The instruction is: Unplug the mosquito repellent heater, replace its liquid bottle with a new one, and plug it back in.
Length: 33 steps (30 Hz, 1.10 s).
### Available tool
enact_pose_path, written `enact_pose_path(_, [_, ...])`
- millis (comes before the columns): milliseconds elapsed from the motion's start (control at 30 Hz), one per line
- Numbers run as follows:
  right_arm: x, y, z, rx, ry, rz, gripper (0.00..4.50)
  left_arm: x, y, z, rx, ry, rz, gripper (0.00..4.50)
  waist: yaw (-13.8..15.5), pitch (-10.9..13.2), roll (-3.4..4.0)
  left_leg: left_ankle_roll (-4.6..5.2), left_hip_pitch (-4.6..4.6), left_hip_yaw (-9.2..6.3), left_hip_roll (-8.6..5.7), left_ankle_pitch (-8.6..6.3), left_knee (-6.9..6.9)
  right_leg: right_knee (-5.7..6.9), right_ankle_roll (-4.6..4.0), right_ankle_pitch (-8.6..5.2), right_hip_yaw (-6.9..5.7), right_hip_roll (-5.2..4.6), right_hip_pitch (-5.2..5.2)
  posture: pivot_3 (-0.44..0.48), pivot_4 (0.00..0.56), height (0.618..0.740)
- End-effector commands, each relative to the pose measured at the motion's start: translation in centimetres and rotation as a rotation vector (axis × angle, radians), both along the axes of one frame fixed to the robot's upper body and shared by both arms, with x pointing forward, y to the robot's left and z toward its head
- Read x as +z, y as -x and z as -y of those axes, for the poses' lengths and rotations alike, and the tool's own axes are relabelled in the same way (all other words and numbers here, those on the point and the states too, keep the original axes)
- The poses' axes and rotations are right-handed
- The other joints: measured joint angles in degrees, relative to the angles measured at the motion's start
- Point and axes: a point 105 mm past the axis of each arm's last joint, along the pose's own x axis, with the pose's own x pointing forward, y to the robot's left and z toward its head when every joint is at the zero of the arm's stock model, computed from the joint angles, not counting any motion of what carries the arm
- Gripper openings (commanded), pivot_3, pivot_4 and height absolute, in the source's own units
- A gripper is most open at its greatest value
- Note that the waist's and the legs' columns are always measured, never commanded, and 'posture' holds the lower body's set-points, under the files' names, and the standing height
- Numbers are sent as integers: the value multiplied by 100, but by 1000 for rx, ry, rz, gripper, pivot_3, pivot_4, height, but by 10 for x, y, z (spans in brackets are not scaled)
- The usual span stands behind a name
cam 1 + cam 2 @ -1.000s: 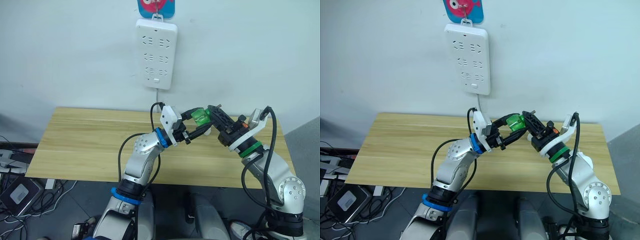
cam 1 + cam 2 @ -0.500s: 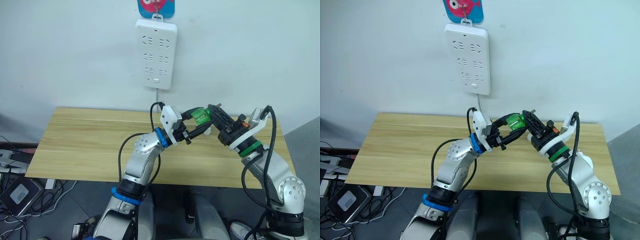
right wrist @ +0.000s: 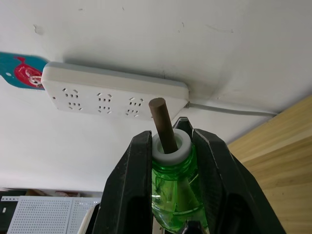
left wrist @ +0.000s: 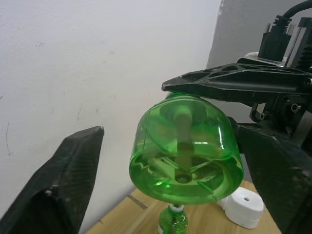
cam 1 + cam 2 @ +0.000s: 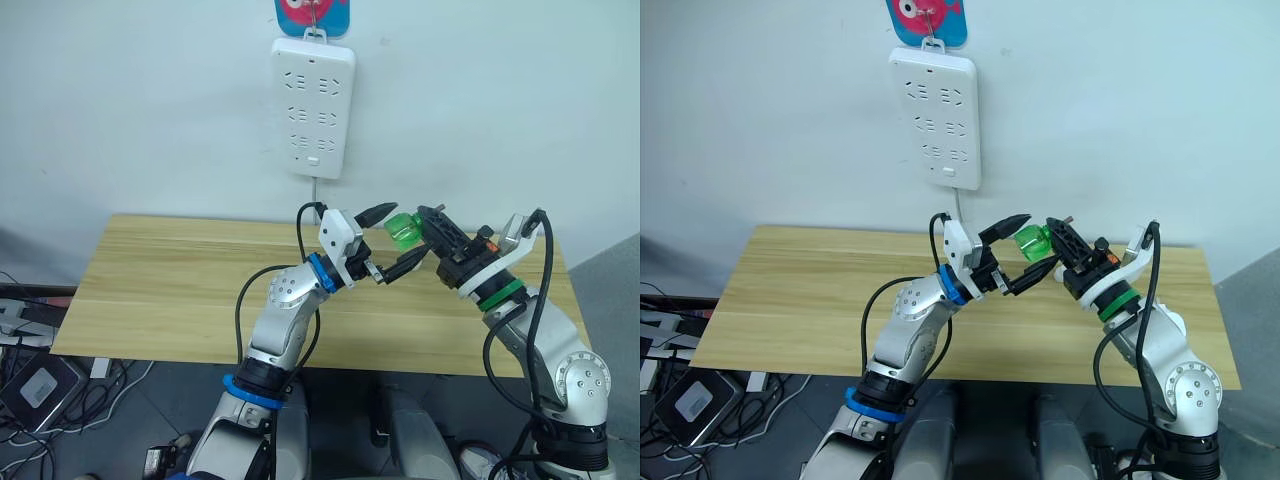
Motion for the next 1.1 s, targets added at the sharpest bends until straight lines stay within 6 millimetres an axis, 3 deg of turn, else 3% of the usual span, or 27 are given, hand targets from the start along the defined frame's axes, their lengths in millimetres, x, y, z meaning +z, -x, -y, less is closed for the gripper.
enact_pose_path(33, [12, 2, 4, -12, -21, 40, 878, 10, 6, 7, -28, 25, 32, 4500, 0, 0, 0, 0, 0, 0, 0, 0, 0, 0, 0, 0, 0, 0, 0, 209, 292, 740])
enact_pose_path(233, [10, 3, 3, -10, -16, 38, 878, 11, 9, 8, -40, 37, 35, 4500, 0, 0, 0, 0, 0, 0, 0, 0, 0, 0, 0, 0, 0, 0, 0, 211, 288, 740])
enact_pose_path(333, [10, 4, 2, -8, -17, 38, 878, 12, 9, 8, -47, 46, 33, 3889, 0, 0, 0, 0, 0, 0, 0, 0, 0, 0, 0, 0, 0, 0, 0, 211, 285, 740])
enact_pose_path(500, [10, 4, 0, -4, -16, 39, 878, 12, 10, 9, -52, 47, 33, 2448, 0, 0, 0, 0, 0, 0, 0, 0, 0, 0, 0, 0, 0, 0, 0, 210, 286, 740])
enact_pose_path(700, [8, 4, -2, -6, 32, 42, 878, 7, 10, 10, -56, 18, 25, 2327, -1, 0, 0, 0, 0, 0, 0, 0, 0, -1, 0, 0, 0, 0, 0, 207, 289, 740])
enact_pose_path(800, [11, 8, -6, 22, 77, 60, 1851, 5, 8, 9, -64, 18, -15, 2327, -1, 0, 0, 0, 0, 0, 0, 0, 0, -1, 0, 0, 0, 0, 0, 204, 291, 740])
enact_pose_path(933, [-2, 27, -6, 105, 298, 49, 3351, 6, 2, 4, -124, 41, -134, 2327, -6, 0, 0, 0, -3, 1, -3, 0, 1, -2, 0, 0, 1, -2, -1, 196, 302, 740])
enact_pose_path(1067, [-27, 47, 26, 124, 576, -62, 4472, -1, -1, -8, -284, 62, -393, 2327, 10, 0, 1, 1, -8, -9, -4, -1, 0, -6, 0, -2, -6, -1, 1, 184, 313, 740])
enact_pose_path(1100, [-30, 49, 35, 117, 619, -92, 4472, -1, -1, -10, -317, 66, -442, 2327, -1, 1, 0, 1, -8, -7, -6, -1, 1, -6, 1, -2, -3, -3, 1, 182, 314, 740])
